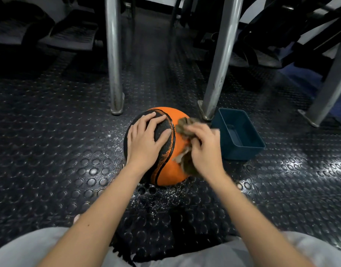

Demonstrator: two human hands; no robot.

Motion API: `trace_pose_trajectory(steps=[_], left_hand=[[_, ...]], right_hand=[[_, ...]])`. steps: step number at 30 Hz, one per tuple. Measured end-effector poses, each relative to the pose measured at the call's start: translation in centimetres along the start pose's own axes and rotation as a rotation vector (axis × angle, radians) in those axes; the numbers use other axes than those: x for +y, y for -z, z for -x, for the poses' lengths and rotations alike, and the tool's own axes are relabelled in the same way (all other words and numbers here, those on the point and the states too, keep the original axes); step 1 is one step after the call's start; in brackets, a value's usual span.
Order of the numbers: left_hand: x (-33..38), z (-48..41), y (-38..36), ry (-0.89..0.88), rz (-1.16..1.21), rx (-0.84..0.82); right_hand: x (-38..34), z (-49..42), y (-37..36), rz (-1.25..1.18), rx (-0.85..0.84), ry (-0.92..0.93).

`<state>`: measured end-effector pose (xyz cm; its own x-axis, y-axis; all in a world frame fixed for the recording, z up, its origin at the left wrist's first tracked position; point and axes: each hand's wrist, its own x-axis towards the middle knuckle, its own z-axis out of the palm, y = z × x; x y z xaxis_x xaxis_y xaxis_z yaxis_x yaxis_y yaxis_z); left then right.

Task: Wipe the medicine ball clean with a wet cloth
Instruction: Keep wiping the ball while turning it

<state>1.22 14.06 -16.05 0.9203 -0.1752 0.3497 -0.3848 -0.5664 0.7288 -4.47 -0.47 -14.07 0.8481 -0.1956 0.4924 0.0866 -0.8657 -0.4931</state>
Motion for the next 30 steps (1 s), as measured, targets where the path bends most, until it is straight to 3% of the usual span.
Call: trace_pose_trajectory(steps=[4, 10, 13, 19, 23, 25, 27, 30], left_hand=[[-0.1, -0.9, 0.1, 0.009, 0.011, -0.009], [-0.3, 0.0, 0.1, -0.033, 0.025, -0.017], [-0.2, -0.2, 0.0, -0.014, 0.025, 0.0], [-0.9, -0.7, 0.5, -0.041, 0.093, -0.006], [-0.8, -0.7, 0.7, -0.077, 0.114, -0.066], [-0.8, -0.6, 0.6, -0.094, 0.113, -0.08], [-0.9, -0.8, 0.4, -0.117, 0.111, -0.065], [-0.8, -1.1, 0.1, -0.133, 0.114, -0.049]], right_hand=[[-0.8, 6.3, -1.0, -0.02, 0.034, 0.109], [1.8, -2.9, -0.3, -0.055, 0.009, -0.094], [1.3, -1.9, -0.1, -0.028, -0.012, -0.1], [0.0, 3.2, 0.0, 0.004, -0.015, 0.141], [2.0, -1.7, 1.1, 0.019, -0.084, -0.099], [2.6, -3.1, 2.3, 0.072, -0.074, -0.131], [1.9, -2.9, 3.4, 0.065, -0.023, 0.012], [1.9, 0.3, 3.4, 0.073, -0.143, 0.29]])
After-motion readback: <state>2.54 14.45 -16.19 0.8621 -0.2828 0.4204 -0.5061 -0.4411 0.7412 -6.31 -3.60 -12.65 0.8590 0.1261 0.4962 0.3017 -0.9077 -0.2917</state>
